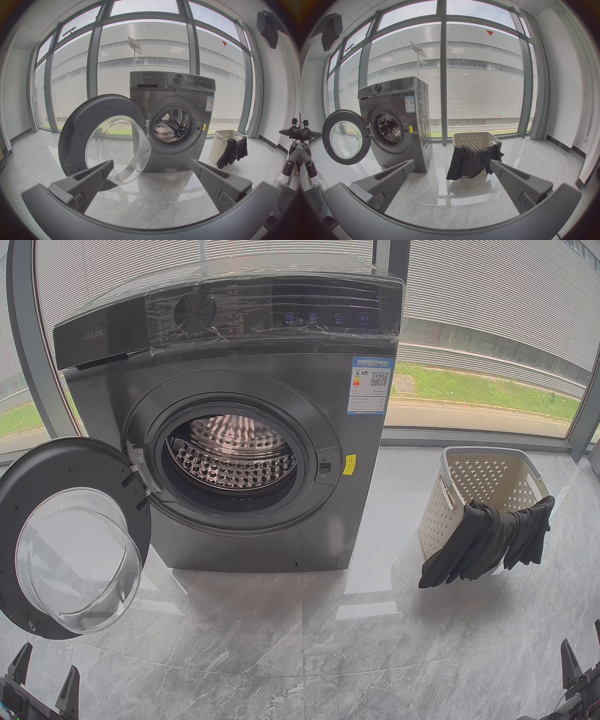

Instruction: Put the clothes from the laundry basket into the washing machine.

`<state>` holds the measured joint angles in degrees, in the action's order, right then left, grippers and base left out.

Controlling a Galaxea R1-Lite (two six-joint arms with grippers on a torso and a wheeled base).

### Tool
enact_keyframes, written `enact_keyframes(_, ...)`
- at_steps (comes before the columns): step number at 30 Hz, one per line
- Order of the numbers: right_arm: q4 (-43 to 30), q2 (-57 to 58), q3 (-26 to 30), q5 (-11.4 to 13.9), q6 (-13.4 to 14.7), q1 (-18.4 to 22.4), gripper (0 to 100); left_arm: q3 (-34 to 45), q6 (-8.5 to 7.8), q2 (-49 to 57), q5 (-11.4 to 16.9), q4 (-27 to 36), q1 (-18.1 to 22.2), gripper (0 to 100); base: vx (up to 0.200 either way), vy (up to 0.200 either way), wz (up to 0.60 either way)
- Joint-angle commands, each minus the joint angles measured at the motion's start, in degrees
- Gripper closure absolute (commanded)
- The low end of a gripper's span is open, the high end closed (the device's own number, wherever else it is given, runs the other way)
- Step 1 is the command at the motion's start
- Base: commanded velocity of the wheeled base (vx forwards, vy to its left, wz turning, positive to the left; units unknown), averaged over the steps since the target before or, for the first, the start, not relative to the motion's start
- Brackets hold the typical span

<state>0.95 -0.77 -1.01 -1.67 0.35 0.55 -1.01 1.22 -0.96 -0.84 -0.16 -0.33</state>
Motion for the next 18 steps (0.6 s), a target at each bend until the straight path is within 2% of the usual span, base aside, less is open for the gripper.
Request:
enact_keyframes(1,0.02,0.77,1.01,0.0,0.0,-0.02,0,1.01,0.01,0.96,-0.04,0.07,-0.02,0,0.2,0.0,0.0)
enact_keyframes(8,0.02,0.77,1.01,0.0,0.0,-0.02,0,1.01,-0.34,0.96,-0.04,0.07,-0.02,0,0.2,0.0,0.0)
enact_keyframes(15,0.02,0.77,1.01,0.0,0.0,-0.02,0,1.01,-0.34,0.96,-0.04,0.07,-0.02,0,0.0,0.0,0.0)
enact_keyframes(18,0.02,0.77,1.01,0.0,0.0,-0.02,0,1.01,-0.34,0.96,-0.04,-0.02,-0.02,0,0.0,-0.2,0.0)
